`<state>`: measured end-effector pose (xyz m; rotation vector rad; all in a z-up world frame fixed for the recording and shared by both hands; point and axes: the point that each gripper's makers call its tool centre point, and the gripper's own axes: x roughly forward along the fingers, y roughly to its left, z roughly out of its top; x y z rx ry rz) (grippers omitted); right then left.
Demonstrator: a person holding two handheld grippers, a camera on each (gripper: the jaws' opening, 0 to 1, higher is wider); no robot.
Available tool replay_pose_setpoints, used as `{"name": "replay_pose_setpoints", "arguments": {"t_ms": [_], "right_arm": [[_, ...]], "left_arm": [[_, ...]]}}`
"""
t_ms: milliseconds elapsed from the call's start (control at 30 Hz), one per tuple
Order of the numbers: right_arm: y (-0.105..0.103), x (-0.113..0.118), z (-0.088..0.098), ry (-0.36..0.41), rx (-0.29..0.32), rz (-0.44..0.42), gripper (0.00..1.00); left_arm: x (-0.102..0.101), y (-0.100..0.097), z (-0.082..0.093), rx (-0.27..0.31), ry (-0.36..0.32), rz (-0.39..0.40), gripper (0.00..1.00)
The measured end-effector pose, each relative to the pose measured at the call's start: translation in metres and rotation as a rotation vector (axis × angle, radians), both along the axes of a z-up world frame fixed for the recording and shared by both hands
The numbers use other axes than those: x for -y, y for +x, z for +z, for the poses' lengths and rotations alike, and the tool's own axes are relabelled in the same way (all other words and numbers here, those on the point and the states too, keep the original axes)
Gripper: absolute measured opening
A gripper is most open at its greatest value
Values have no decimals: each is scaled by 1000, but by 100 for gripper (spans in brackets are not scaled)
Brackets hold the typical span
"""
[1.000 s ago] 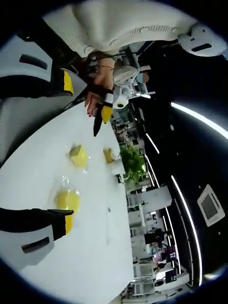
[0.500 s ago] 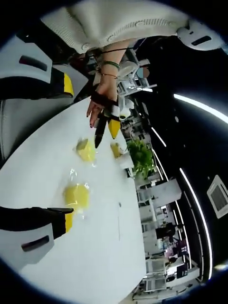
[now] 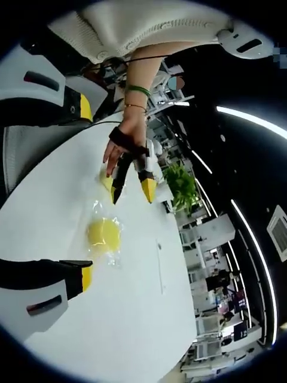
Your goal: Compare the silicone blocks by pressing each to a similar depth, holding the contact briefly, and releasing to observe deformation and rebound differences across the visible hardness samples.
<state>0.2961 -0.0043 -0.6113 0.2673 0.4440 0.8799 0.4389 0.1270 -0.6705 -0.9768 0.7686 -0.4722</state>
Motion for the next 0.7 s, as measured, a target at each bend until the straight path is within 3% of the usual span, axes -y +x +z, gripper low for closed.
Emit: {"name": "replay_pose_setpoints", "arguments": {"t_ms": [267, 500, 700], "right_arm": [[7, 3, -8, 1, -30, -5, 85], [14, 6, -14, -3, -49, -5, 84], [16, 7, -18, -3, -64, -8, 83]], "left_arm": [[10, 16, -19, -10, -39, 54, 83], [25, 27, -30, 0, -68, 54, 71], [26, 40, -33, 22, -74, 84, 63]]}}
